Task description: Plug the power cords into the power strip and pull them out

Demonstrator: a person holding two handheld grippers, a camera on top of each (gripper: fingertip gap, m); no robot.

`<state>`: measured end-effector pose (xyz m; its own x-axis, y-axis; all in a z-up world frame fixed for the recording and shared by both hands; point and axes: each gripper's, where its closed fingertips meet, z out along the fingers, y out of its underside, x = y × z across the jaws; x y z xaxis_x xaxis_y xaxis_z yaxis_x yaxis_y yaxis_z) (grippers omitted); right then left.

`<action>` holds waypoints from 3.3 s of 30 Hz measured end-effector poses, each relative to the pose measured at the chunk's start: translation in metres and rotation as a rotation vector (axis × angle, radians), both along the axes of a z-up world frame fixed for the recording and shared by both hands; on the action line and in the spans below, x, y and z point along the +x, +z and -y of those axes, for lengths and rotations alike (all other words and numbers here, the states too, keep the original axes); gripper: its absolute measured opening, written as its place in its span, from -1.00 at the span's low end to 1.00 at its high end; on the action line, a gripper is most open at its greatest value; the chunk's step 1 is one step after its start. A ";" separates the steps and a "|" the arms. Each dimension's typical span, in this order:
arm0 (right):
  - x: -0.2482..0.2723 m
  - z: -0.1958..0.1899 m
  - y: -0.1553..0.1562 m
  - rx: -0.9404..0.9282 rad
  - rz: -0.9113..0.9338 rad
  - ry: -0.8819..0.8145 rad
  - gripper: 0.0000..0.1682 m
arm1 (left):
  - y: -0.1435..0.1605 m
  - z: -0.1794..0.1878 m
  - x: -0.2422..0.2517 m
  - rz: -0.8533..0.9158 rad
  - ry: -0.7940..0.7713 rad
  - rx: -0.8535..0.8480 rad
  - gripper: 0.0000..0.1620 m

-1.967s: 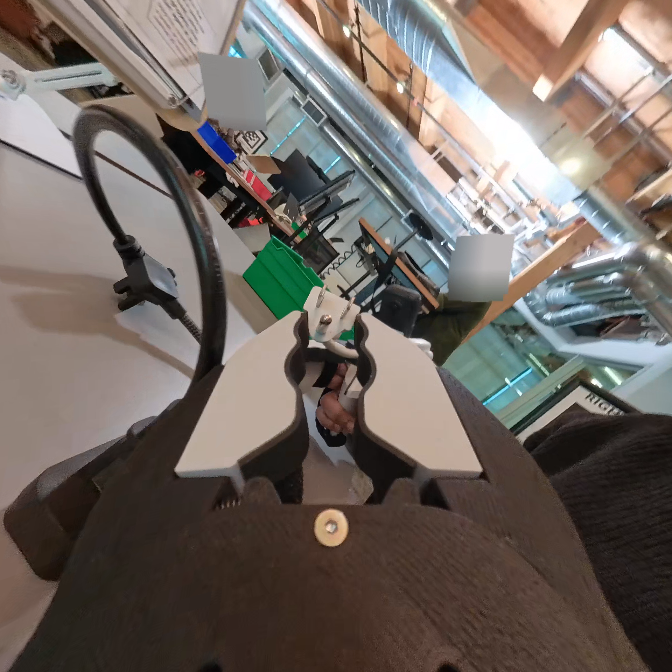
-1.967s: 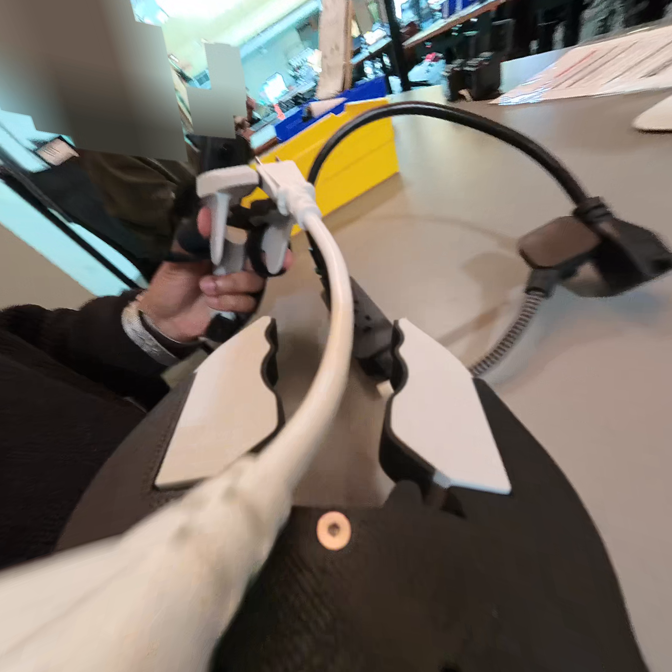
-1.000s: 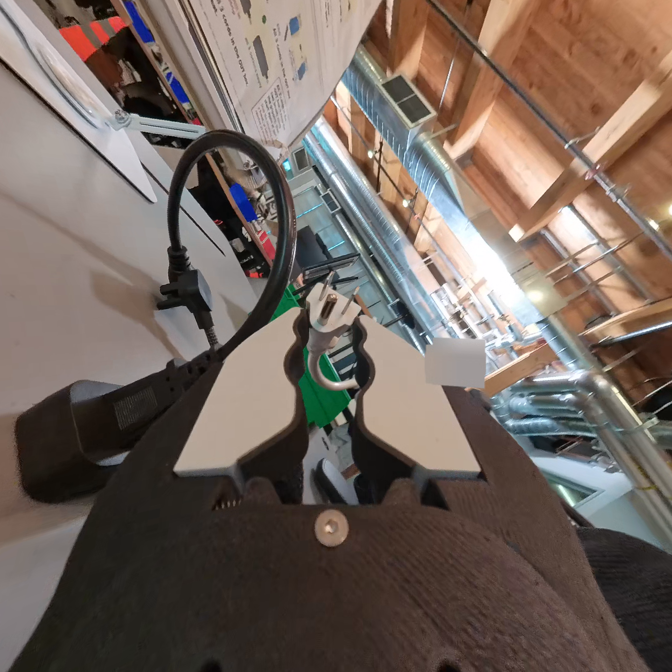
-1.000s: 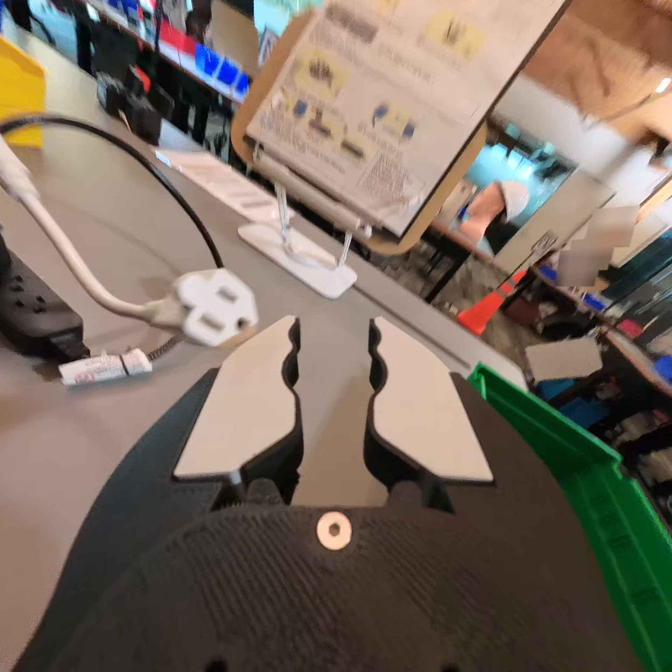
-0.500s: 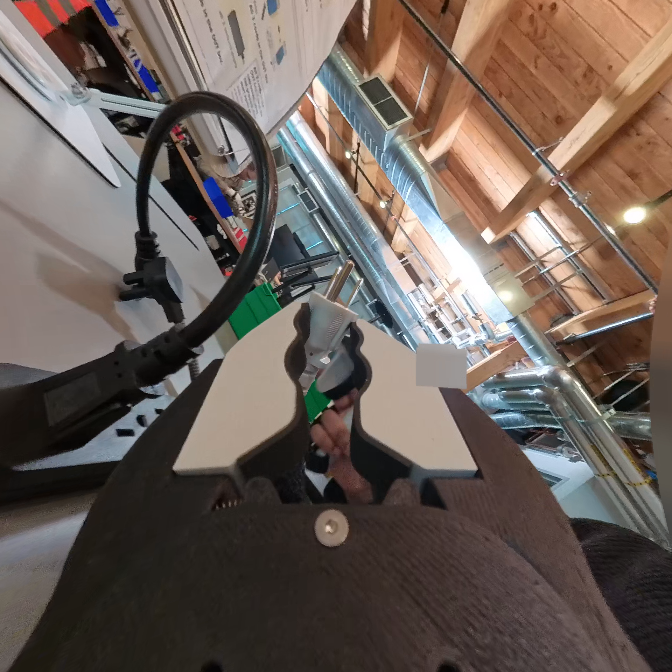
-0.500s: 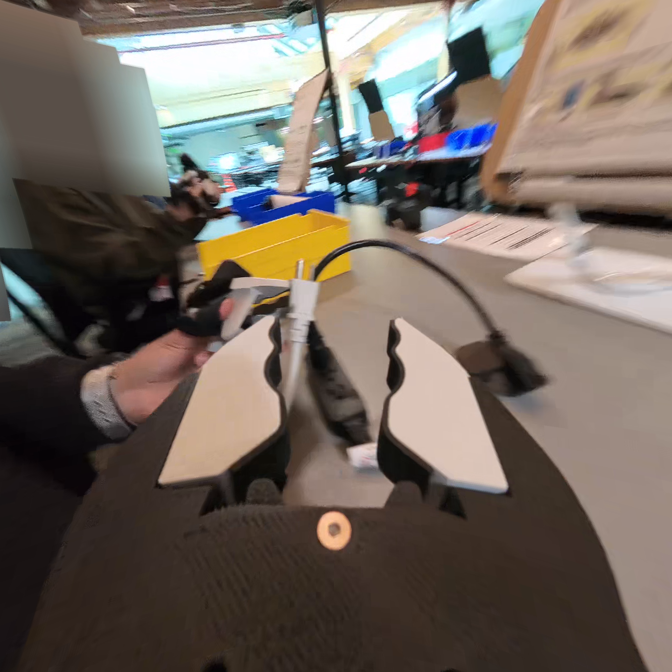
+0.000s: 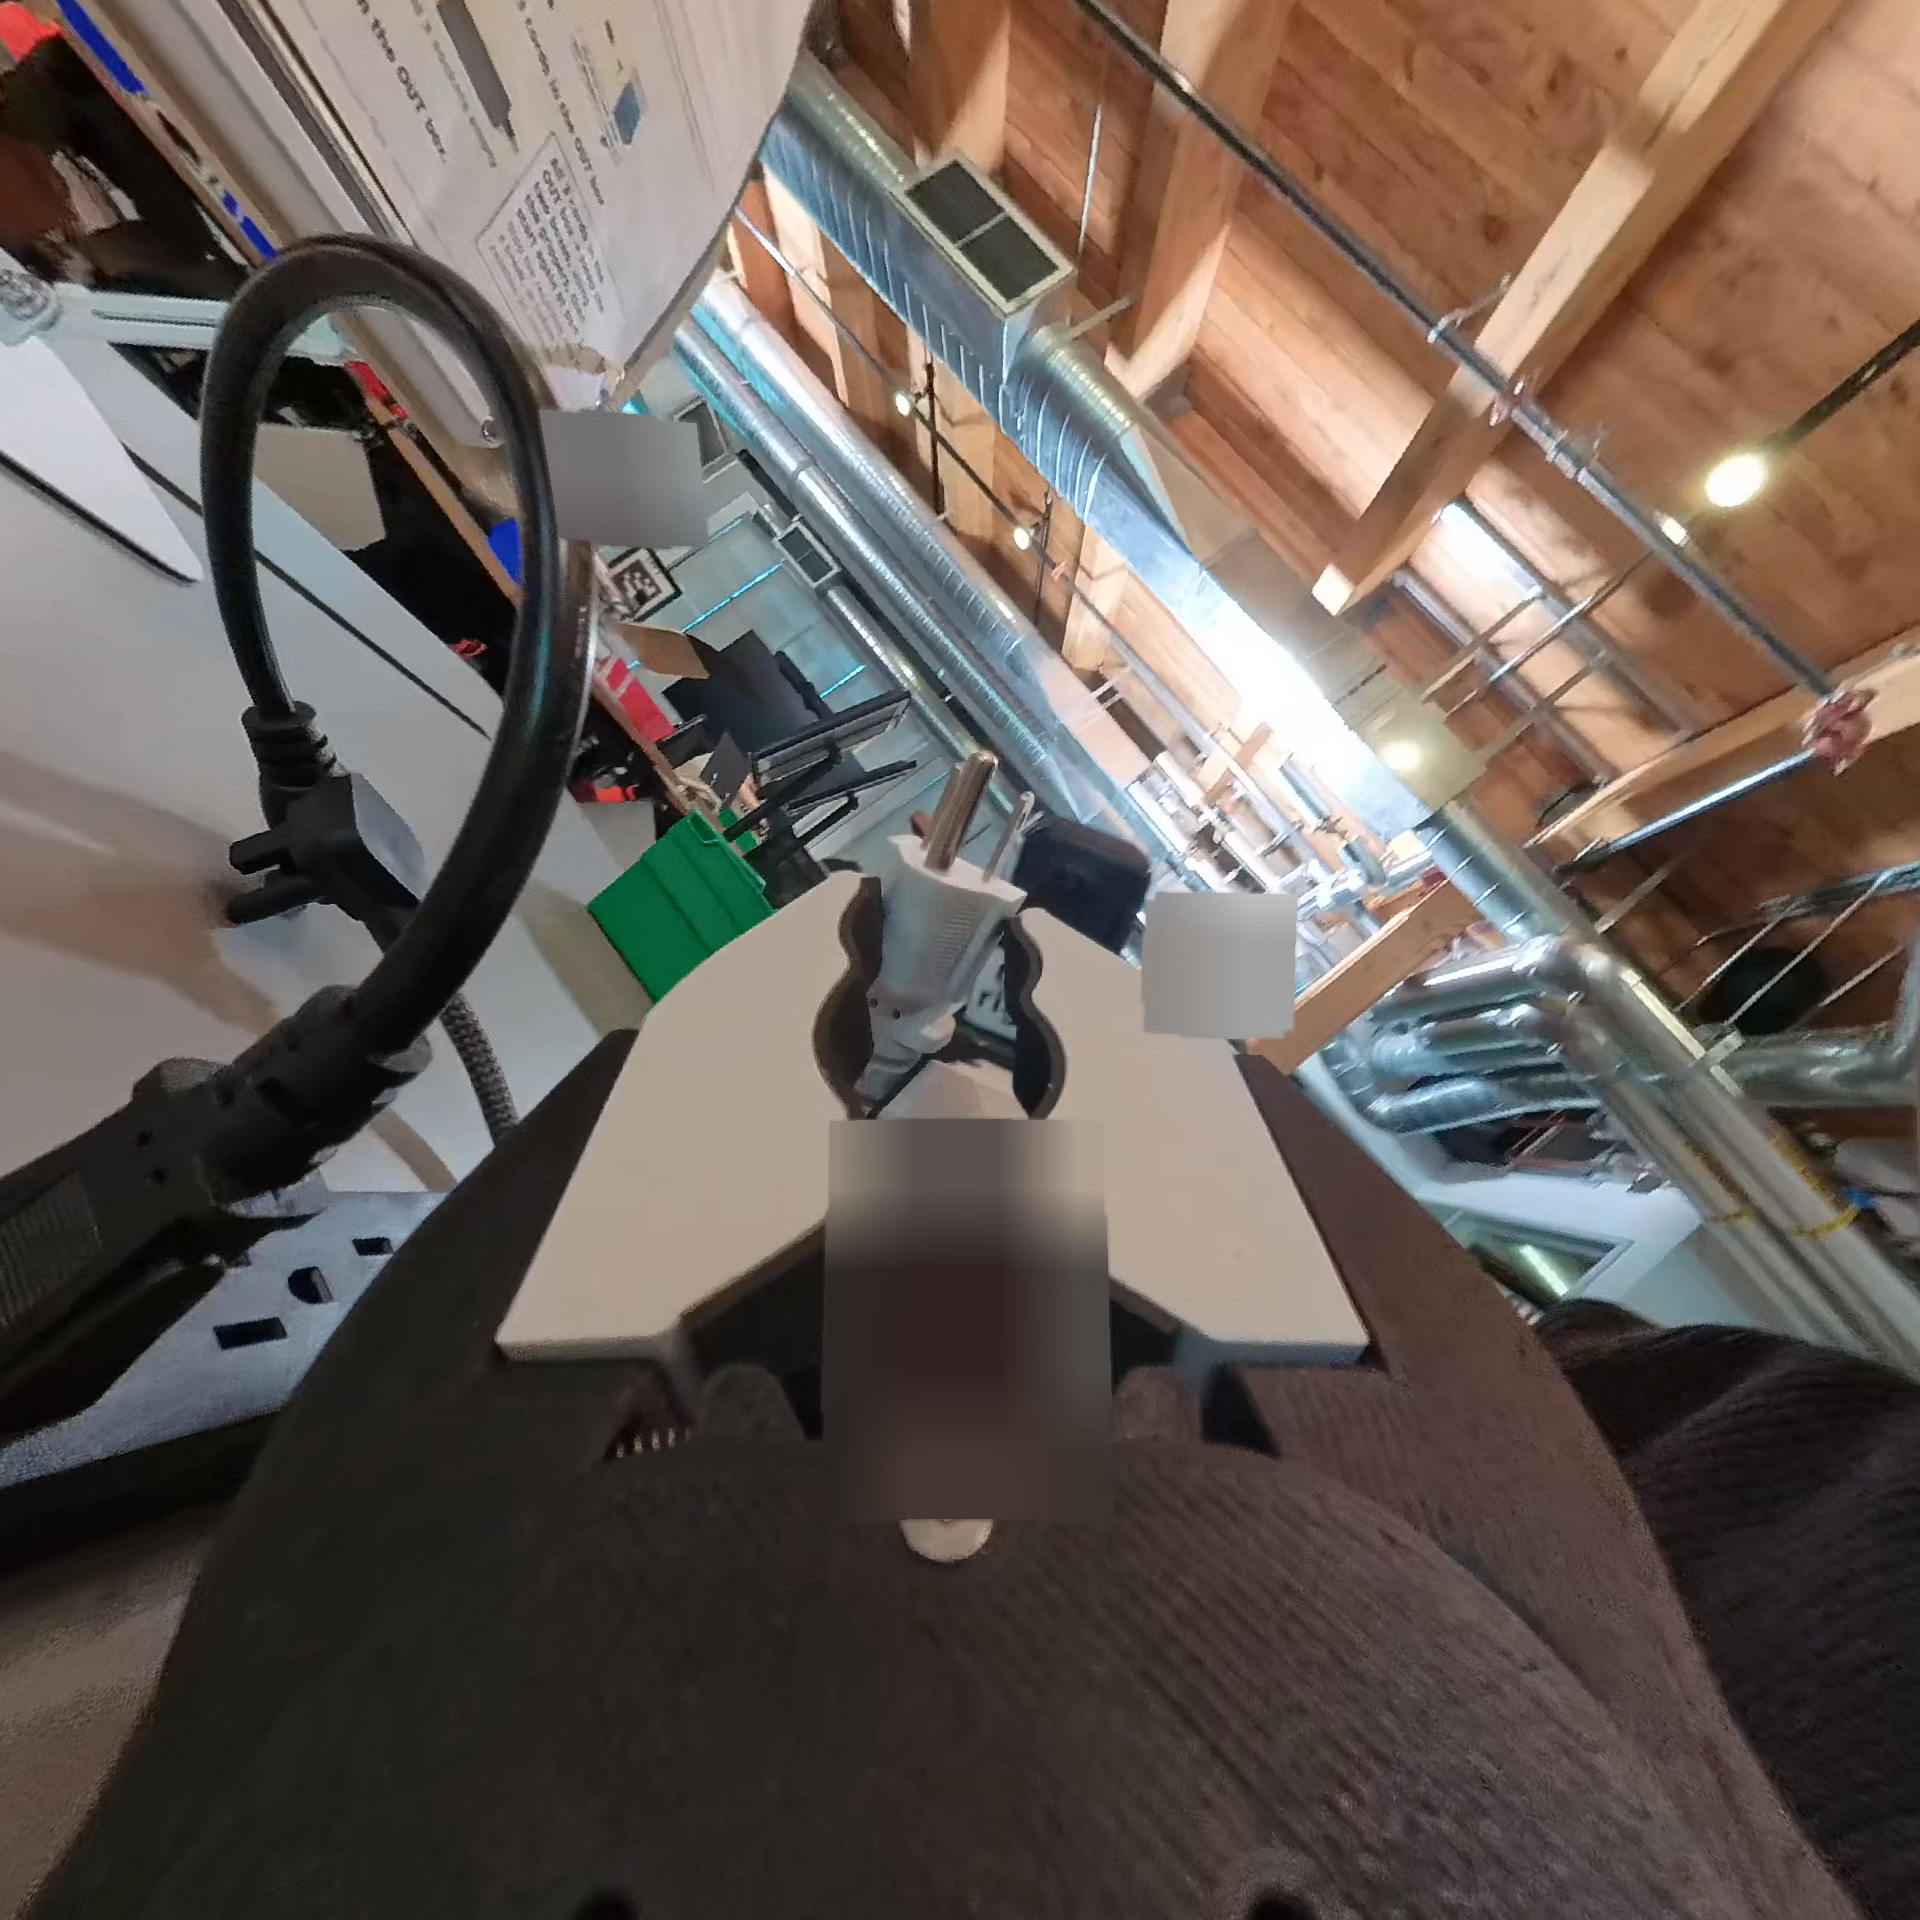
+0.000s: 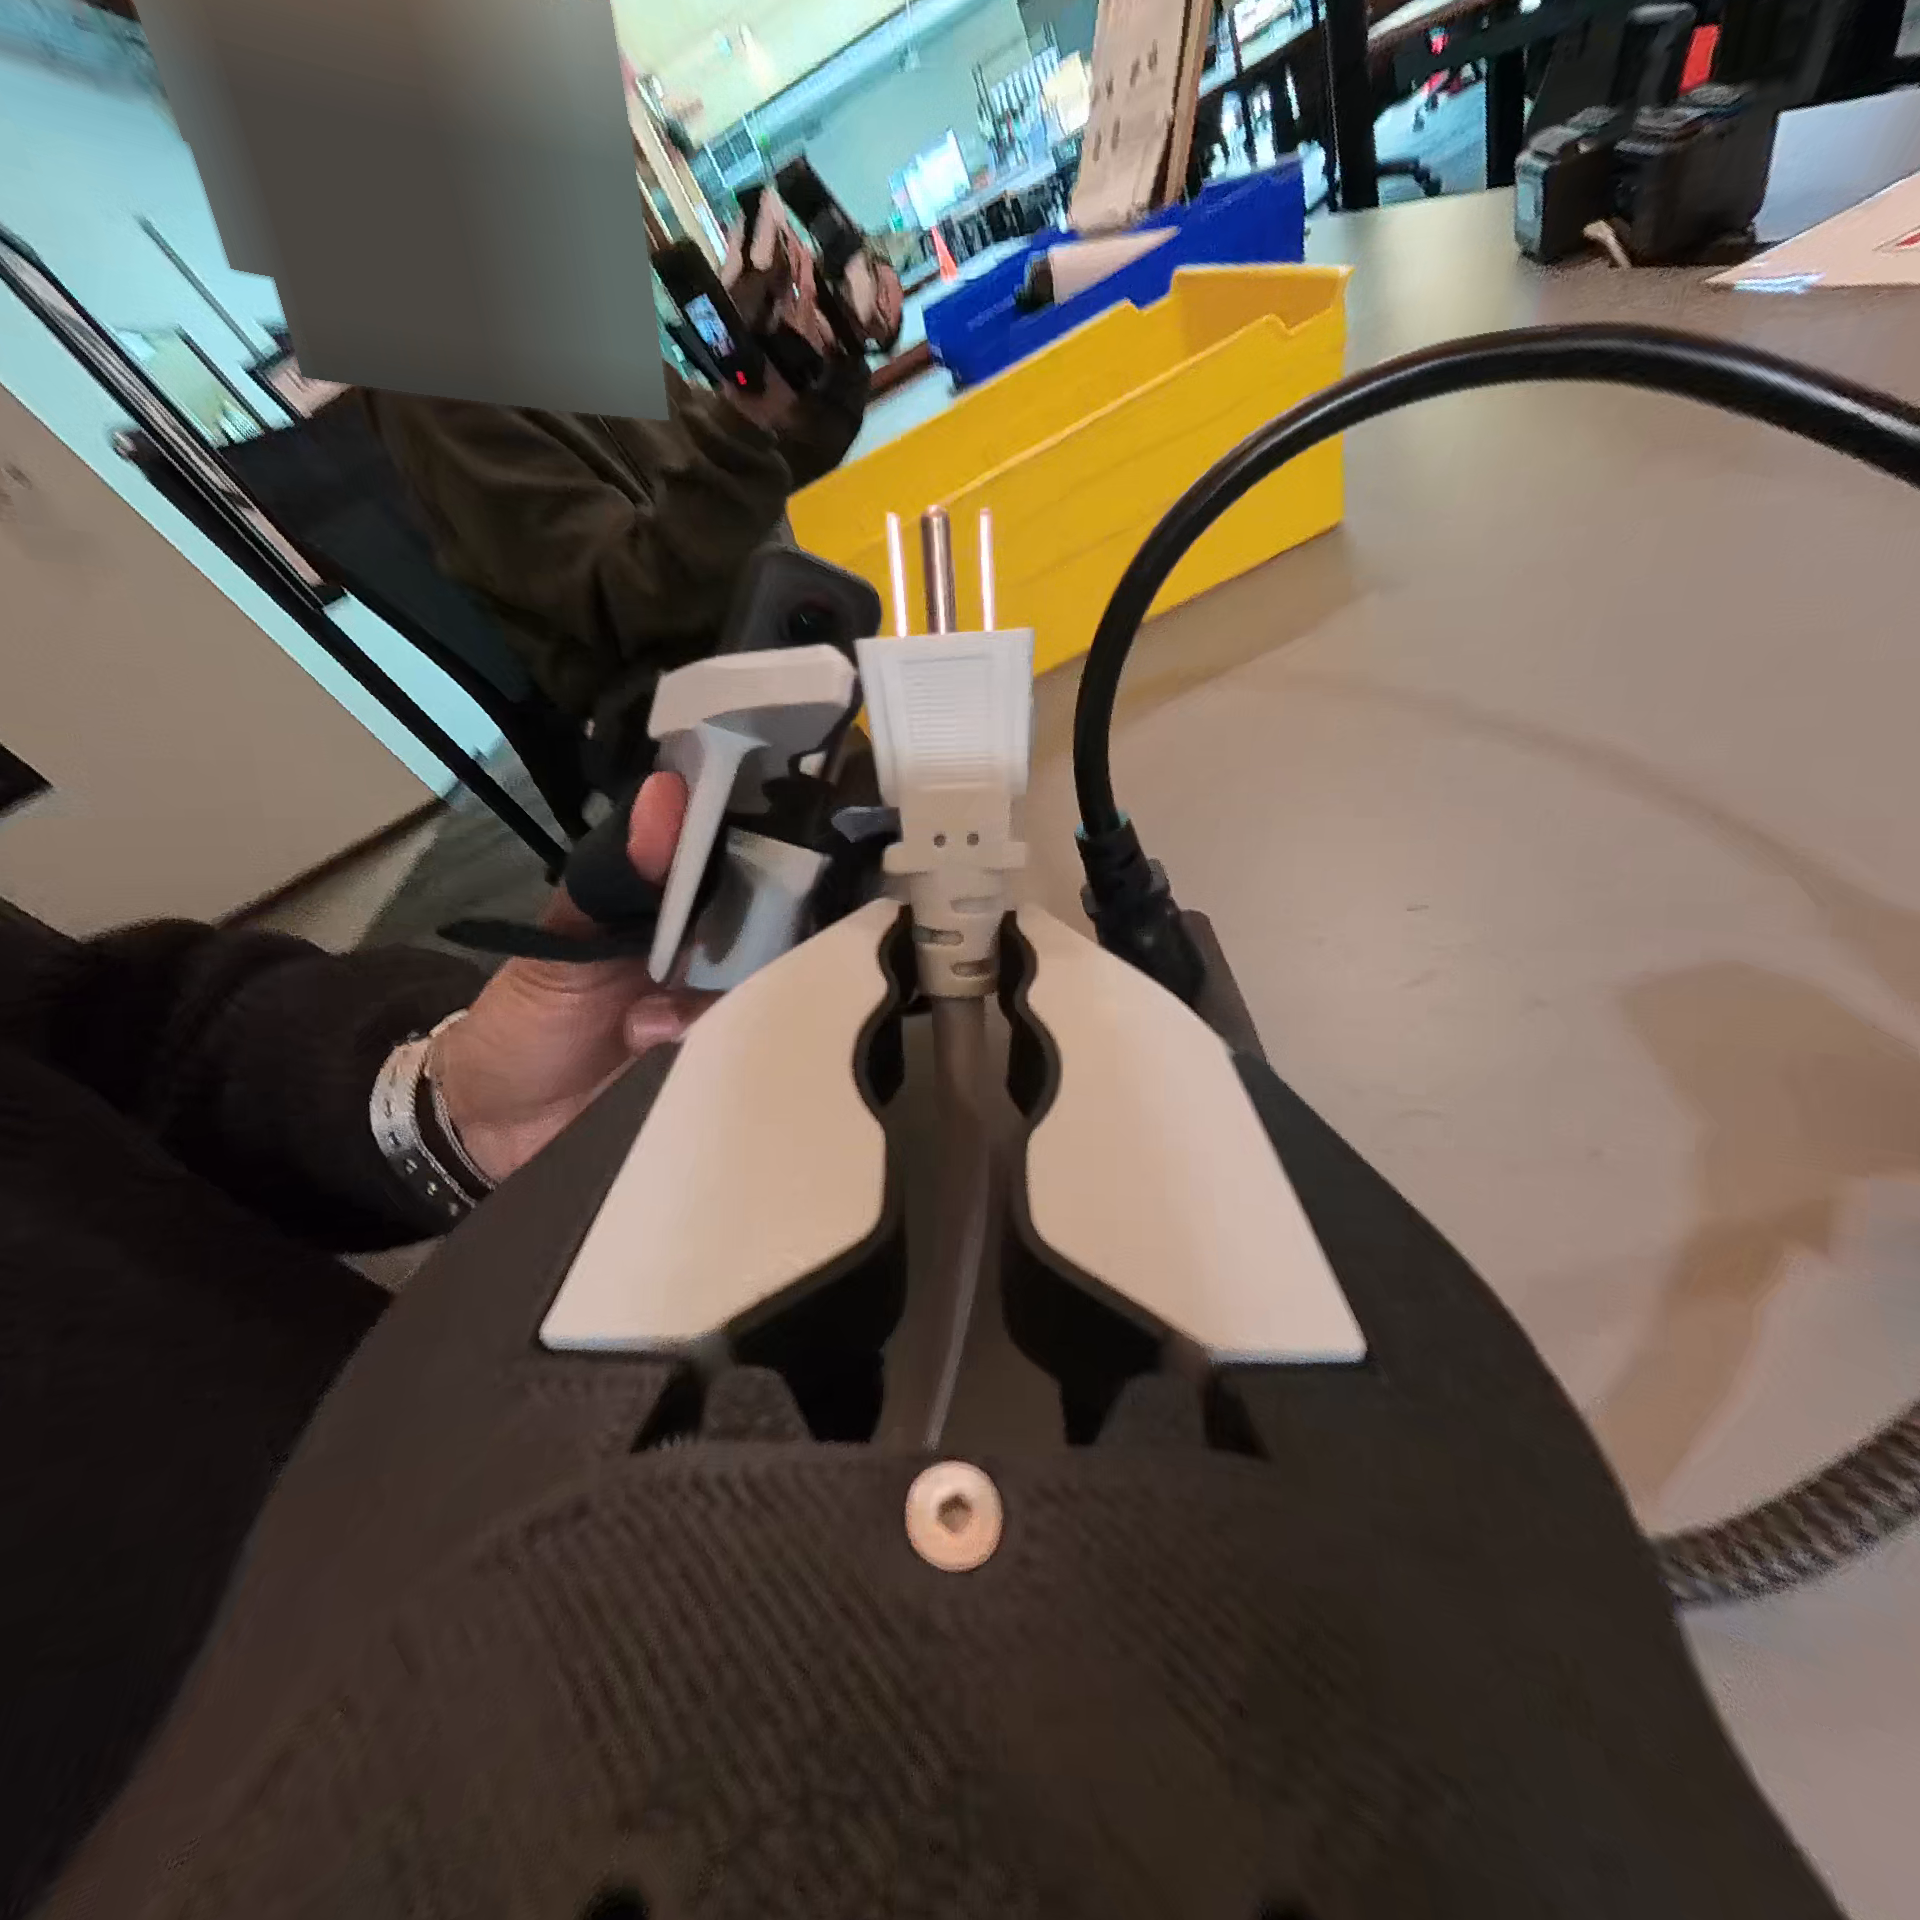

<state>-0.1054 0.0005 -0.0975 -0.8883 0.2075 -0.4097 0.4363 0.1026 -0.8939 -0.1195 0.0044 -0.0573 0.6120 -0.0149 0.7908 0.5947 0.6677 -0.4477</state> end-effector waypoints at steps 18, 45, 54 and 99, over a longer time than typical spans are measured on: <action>0.016 -0.080 -0.004 0.688 0.237 0.425 -0.82 | -0.024 -0.046 0.016 -0.852 0.225 -1.153 0.36; 0.092 -0.012 -0.010 0.567 0.485 0.808 -0.81 | -0.029 -0.001 0.050 -1.871 0.048 -1.926 -0.59; 0.063 -0.026 0.013 0.465 0.293 0.592 -0.60 | -0.017 0.010 0.053 -1.589 0.134 -1.882 -0.61; -0.024 -0.031 0.024 0.941 -0.767 0.375 -0.81 | -0.004 0.044 0.004 -0.758 0.395 -1.160 -0.17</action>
